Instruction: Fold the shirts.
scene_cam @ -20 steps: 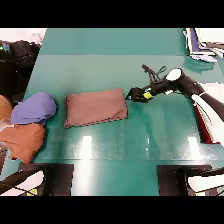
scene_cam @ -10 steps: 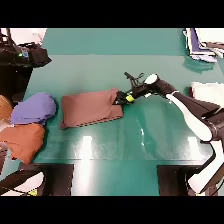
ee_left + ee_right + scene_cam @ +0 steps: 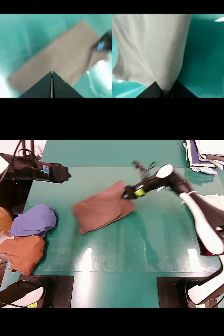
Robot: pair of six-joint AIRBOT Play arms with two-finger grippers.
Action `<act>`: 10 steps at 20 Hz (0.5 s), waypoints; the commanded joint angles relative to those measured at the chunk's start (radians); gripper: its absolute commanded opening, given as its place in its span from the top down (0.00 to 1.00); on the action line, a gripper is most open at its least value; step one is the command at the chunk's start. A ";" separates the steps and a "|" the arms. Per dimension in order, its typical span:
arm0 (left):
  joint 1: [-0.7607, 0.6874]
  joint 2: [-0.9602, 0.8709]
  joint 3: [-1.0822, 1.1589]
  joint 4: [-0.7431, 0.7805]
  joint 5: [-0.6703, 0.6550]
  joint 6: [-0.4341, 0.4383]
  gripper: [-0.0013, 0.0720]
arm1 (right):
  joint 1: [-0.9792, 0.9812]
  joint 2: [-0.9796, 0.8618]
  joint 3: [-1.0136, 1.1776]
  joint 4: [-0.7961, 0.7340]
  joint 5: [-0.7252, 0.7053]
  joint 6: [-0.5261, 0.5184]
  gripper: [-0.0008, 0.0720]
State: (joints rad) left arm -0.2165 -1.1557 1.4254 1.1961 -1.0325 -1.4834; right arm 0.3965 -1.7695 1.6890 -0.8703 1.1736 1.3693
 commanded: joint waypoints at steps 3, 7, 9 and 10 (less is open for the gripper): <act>-0.096 0.000 0.000 0.000 0.022 -0.010 0.95 | -0.369 0.211 0.014 -0.205 0.004 0.093 0.96; -0.128 0.000 0.000 -0.001 0.081 -0.039 0.95 | -0.671 0.268 0.014 -0.202 0.016 0.108 0.96; -0.128 0.000 0.000 -0.006 0.109 -0.064 0.95 | -0.785 0.267 0.013 -0.195 0.026 0.110 0.96; -0.128 0.000 0.000 -0.007 0.119 -0.065 0.95 | -0.827 0.267 0.009 -0.194 0.020 0.114 0.96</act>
State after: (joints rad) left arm -0.3347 -1.1557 1.4254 1.1927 -0.9558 -1.5238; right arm -0.2722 -1.5215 1.7012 -1.0592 1.1892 1.4677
